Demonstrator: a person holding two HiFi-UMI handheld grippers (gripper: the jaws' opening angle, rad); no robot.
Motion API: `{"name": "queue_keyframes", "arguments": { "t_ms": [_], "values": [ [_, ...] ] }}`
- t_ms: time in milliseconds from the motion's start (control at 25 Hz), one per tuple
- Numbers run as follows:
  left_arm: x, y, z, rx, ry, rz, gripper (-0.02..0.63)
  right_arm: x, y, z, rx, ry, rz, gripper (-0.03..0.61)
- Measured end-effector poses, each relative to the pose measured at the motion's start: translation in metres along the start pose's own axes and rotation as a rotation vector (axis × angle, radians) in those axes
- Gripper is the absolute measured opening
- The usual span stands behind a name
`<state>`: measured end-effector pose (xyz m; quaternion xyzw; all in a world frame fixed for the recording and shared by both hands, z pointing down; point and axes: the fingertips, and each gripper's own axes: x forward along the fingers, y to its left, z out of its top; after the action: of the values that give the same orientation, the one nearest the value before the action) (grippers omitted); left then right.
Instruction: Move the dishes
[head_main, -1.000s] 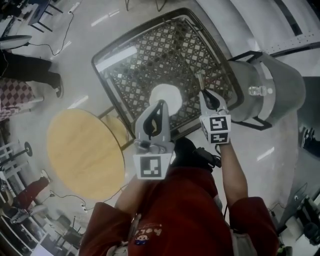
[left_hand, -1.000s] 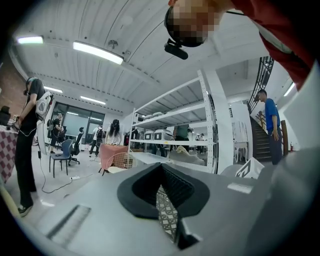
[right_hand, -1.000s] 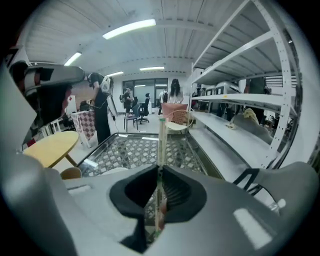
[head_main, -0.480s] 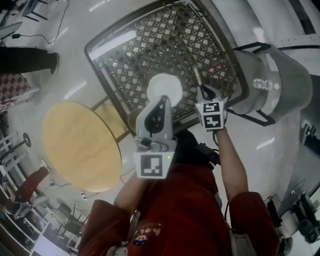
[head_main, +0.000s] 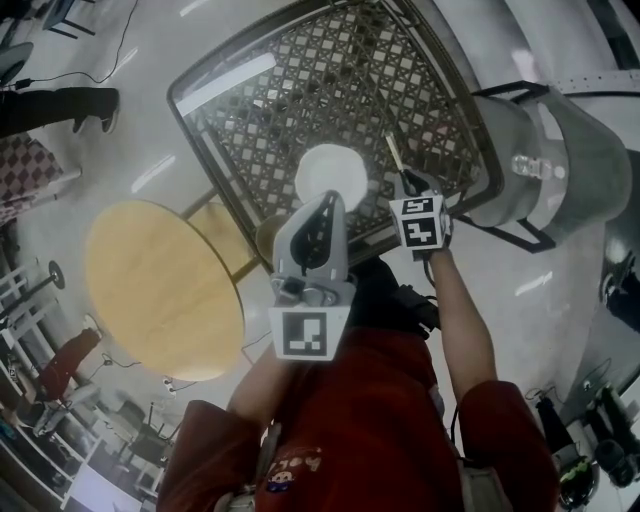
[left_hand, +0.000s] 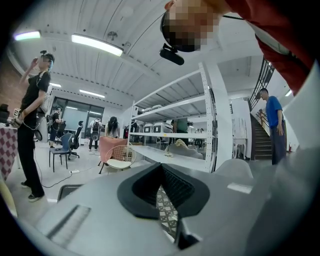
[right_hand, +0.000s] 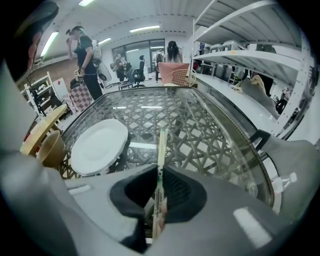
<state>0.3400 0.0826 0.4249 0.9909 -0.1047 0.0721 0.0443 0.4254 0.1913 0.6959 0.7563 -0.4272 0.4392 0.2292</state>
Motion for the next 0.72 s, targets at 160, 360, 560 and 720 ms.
{"name": "queue_keyframes", "arguments": {
  "t_ms": [160,360,560,720],
  "values": [
    [-0.0002,0.0018,0.0002,0.010,0.002,-0.002,0.006,0.0027,0.0008,0.0001,-0.014,0.024,0.006,0.040],
    [0.0013,0.0013,-0.0009,0.012,0.002,-0.007,0.006,0.0058,0.0013,0.0004,-0.014,0.058,0.009,0.044],
    [-0.0018,0.0018,-0.0004,0.006,0.004,-0.005,0.006,0.0034,0.0010,0.0011,-0.030,0.037,-0.029,0.046],
    [-0.0044,0.0041,0.0006,0.001,0.003,0.004,0.006,0.0008,-0.0024,0.0009,-0.027,0.027,-0.047,0.067]
  ]
}}
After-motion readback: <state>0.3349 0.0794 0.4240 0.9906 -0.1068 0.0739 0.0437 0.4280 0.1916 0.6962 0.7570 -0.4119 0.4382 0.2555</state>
